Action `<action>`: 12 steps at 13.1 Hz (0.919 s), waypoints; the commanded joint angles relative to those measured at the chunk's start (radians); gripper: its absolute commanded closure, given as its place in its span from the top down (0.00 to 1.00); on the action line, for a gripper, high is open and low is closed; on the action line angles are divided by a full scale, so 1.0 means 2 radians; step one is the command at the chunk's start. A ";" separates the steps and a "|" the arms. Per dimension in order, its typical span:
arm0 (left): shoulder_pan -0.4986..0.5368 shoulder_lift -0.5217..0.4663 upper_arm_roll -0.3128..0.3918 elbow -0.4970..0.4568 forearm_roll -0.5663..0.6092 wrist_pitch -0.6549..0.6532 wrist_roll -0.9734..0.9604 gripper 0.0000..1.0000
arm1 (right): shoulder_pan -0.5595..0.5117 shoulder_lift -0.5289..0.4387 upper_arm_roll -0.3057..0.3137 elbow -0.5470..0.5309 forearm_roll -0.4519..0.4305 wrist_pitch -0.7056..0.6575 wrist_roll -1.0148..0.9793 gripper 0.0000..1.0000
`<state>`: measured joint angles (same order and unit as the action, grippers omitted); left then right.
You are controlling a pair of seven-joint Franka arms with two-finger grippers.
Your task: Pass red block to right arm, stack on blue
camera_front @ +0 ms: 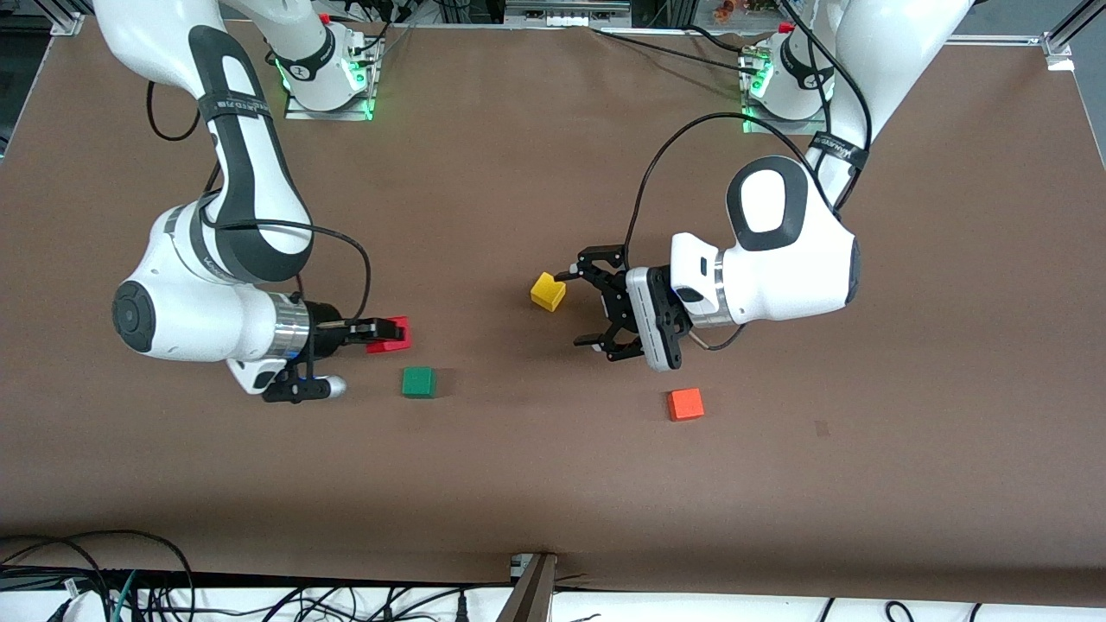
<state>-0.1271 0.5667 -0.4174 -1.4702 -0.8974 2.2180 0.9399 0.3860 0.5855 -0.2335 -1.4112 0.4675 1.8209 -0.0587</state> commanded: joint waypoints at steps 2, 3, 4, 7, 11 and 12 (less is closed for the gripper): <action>0.004 -0.013 0.002 0.022 0.096 -0.076 -0.109 1.00 | 0.003 -0.029 -0.017 -0.042 -0.109 -0.002 -0.024 0.04; 0.008 -0.013 0.002 0.026 0.144 -0.099 -0.135 1.00 | 0.003 -0.034 -0.017 -0.052 -0.143 0.001 -0.024 0.04; 0.016 -0.013 0.002 0.033 0.180 -0.119 -0.160 1.00 | 0.003 -0.041 -0.017 -0.068 -0.167 0.013 -0.023 0.04; 0.021 -0.017 0.002 0.079 0.285 -0.243 -0.254 1.00 | 0.004 -0.090 -0.017 -0.185 -0.204 0.131 -0.024 0.04; 0.043 -0.042 0.003 0.109 0.360 -0.350 -0.368 1.00 | 0.004 -0.113 -0.021 -0.283 -0.225 0.258 -0.024 0.05; 0.055 -0.062 0.002 0.109 0.417 -0.360 -0.408 1.00 | 0.004 -0.113 -0.021 -0.303 -0.225 0.293 -0.024 0.05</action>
<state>-0.0447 0.4959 -0.4119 -1.2532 -0.1753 1.5383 0.2205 0.3852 0.4108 -0.2678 -1.9263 0.0330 2.3222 -0.0933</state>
